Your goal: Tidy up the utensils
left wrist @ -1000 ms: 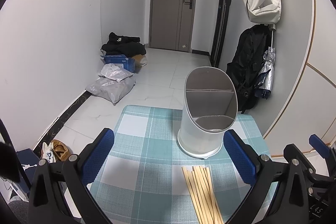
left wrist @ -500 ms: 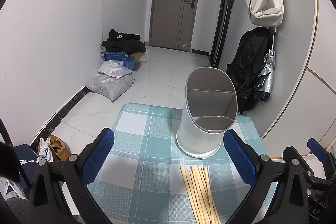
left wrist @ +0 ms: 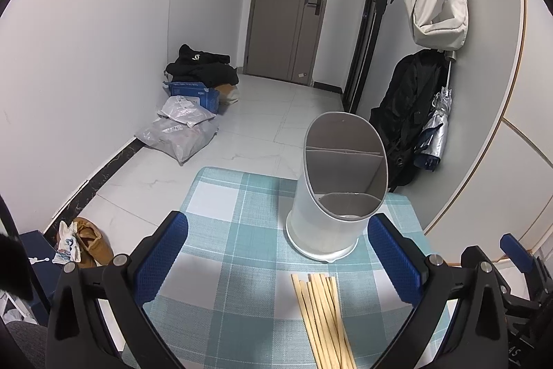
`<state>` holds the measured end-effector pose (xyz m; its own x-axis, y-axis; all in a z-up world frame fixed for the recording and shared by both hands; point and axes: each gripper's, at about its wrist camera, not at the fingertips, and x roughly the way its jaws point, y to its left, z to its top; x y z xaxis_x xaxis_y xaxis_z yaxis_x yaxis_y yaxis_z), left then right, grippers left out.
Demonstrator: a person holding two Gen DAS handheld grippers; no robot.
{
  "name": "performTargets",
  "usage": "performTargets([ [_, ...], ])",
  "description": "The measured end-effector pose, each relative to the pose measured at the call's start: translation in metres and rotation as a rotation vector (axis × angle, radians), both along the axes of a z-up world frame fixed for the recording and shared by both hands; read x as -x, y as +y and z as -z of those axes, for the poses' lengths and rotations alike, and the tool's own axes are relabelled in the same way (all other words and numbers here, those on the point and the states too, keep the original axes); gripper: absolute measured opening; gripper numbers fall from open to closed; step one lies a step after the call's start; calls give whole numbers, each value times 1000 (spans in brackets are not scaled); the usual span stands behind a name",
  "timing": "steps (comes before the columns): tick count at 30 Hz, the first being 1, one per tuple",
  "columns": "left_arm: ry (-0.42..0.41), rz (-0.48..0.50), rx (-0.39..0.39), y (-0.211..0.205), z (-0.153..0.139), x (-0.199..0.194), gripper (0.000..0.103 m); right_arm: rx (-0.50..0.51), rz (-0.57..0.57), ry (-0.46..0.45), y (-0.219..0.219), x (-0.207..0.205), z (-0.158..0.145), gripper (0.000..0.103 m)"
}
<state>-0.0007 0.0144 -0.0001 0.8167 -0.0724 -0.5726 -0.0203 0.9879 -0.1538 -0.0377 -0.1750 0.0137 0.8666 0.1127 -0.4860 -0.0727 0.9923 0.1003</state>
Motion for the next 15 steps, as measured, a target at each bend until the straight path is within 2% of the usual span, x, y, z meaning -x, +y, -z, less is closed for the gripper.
performTargets([
  [15,16,0,-19,0,3,-1,102,-11,-13,10,1,-2,1,103],
])
